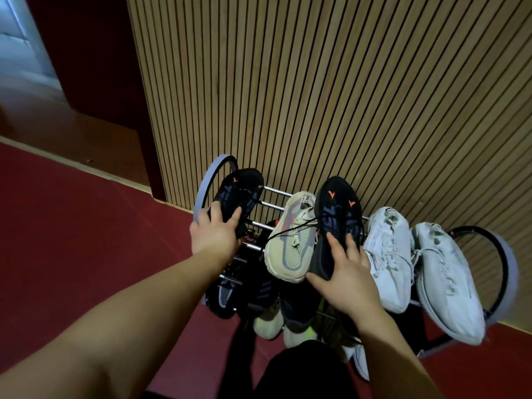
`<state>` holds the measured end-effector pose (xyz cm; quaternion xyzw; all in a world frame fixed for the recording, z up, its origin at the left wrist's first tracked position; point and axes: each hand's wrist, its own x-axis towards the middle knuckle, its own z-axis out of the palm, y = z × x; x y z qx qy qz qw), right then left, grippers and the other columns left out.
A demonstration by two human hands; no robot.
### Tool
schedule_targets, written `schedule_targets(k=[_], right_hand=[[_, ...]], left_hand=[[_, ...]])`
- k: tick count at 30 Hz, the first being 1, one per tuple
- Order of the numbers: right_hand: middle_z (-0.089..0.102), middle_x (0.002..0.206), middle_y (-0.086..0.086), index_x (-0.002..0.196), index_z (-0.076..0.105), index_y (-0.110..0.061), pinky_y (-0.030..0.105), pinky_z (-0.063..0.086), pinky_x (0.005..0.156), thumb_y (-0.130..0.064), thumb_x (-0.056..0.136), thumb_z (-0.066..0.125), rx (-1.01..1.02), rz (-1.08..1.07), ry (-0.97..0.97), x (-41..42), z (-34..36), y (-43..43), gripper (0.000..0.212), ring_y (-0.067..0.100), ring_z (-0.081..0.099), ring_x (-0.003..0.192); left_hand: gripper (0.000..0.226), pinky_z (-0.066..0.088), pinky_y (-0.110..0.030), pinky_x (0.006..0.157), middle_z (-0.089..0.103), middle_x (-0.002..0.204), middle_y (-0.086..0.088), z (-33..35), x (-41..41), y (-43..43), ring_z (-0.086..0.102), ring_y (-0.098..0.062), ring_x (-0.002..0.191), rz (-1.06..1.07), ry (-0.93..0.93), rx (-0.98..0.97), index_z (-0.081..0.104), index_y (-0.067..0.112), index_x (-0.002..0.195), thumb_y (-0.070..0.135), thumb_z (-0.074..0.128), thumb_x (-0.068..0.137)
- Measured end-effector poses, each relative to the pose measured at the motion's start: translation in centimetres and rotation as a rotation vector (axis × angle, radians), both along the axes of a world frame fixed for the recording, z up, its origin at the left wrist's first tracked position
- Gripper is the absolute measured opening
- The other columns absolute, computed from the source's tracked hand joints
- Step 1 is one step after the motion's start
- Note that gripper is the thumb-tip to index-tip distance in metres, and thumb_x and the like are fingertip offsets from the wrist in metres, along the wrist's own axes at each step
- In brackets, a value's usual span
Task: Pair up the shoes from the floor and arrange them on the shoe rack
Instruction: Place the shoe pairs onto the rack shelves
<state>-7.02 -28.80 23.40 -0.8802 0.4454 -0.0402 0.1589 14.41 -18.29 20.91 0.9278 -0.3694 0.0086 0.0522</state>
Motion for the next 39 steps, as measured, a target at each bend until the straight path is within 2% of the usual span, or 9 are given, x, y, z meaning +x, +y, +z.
schedule_targets(k=[5,9,13,15,19,23,26,33,39], right_hand=[[0.009,0.159,0.002,0.15,0.017,-0.032,0.036,0.019,0.115,-0.05,0.081,0.064,-0.015,-0.029,-0.126,0.0,0.0,0.3,0.085,0.029,0.009,0.145],[0.029,0.152,0.004,0.143,0.037,-0.02,0.039,0.026,0.114,-0.041,0.08,0.069,0.019,-0.112,-0.432,1.0,0.9,0.9,0.074,0.026,0.027,0.14],[0.04,0.143,-0.001,0.142,0.038,-0.018,0.032,0.035,0.109,-0.038,0.084,0.067,0.165,-0.079,-0.685,4.0,3.1,2.2,0.069,0.018,0.042,0.13],[0.038,0.146,-0.003,0.145,0.032,-0.02,0.026,0.033,0.106,-0.042,0.086,0.063,0.253,-0.009,-0.66,6.7,3.4,3.2,0.07,0.015,0.04,0.132],[0.037,0.149,-0.002,0.146,0.033,-0.022,0.028,0.033,0.106,-0.045,0.086,0.061,0.464,-0.031,-0.653,11.9,1.0,5.9,0.069,0.017,0.039,0.133],[0.029,0.153,0.001,0.145,0.035,-0.017,0.038,0.023,0.116,-0.044,0.085,0.061,0.254,-0.086,-0.521,13.7,-2.2,7.5,0.071,0.021,0.025,0.141],[0.03,0.153,0.003,0.144,0.036,-0.014,0.038,0.02,0.116,-0.042,0.086,0.06,0.178,-0.146,-0.497,13.7,-2.5,7.0,0.069,0.025,0.023,0.141],[0.016,0.157,0.006,0.148,0.024,-0.014,0.041,0.016,0.115,-0.047,0.088,0.057,0.051,-0.113,-0.034,13.4,-2.8,5.2,0.075,0.034,0.006,0.144],[0.015,0.158,0.008,0.15,0.021,-0.017,0.038,0.009,0.117,-0.049,0.091,0.051,0.092,0.026,-0.03,13.6,-2.5,5.4,0.074,0.036,0.003,0.145]], left_hand=[[0.067,0.025,-0.037,0.107,0.009,0.155,-0.013,-0.4,0.6,-0.6,0.021,-0.031,0.135,-0.016,-0.094,0.061,0.003,0.032,0.151,0.034,0.044,0.098],[0.067,0.025,-0.035,0.106,0.017,0.153,-0.011,-0.2,0.6,-0.2,0.025,-0.029,0.134,-0.063,-0.074,0.045,0.007,0.03,0.152,0.044,0.043,0.097],[0.076,0.026,-0.035,0.106,0.028,0.148,-0.007,0.7,2.1,1.1,0.027,-0.026,0.133,-0.204,-0.066,0.111,0.004,0.026,0.152,0.059,0.038,0.093],[0.084,0.023,-0.035,0.109,0.026,0.151,-0.006,1.1,3.0,1.7,0.023,-0.025,0.137,-0.277,-0.082,0.211,-0.001,0.02,0.152,0.062,0.037,0.091],[0.083,0.0,-0.034,0.118,0.002,0.16,-0.005,1.3,3.3,2.2,-0.005,-0.021,0.147,-0.303,0.001,0.313,-0.011,0.011,0.151,0.055,0.034,0.096],[0.069,-0.008,-0.038,0.118,-0.008,0.16,-0.005,1.4,3.1,2.2,-0.012,-0.02,0.146,-0.317,-0.043,0.406,-0.014,0.01,0.15,0.034,0.028,0.101],[0.07,-0.013,-0.046,0.114,-0.008,0.16,-0.002,1.6,3.0,2.3,-0.011,-0.018,0.146,-0.306,-0.08,0.453,-0.013,0.012,0.15,0.047,0.022,0.1],[0.078,-0.004,-0.043,0.116,-0.004,0.16,0.0,1.8,3.4,2.0,-0.007,-0.018,0.147,-0.304,-0.034,0.451,-0.011,0.017,0.151,0.06,0.024,0.096],[0.075,-0.003,-0.041,0.119,-0.007,0.16,-0.004,1.7,4.1,2.0,-0.01,-0.021,0.147,-0.353,0.024,0.432,-0.013,0.022,0.15,0.056,0.027,0.097]])
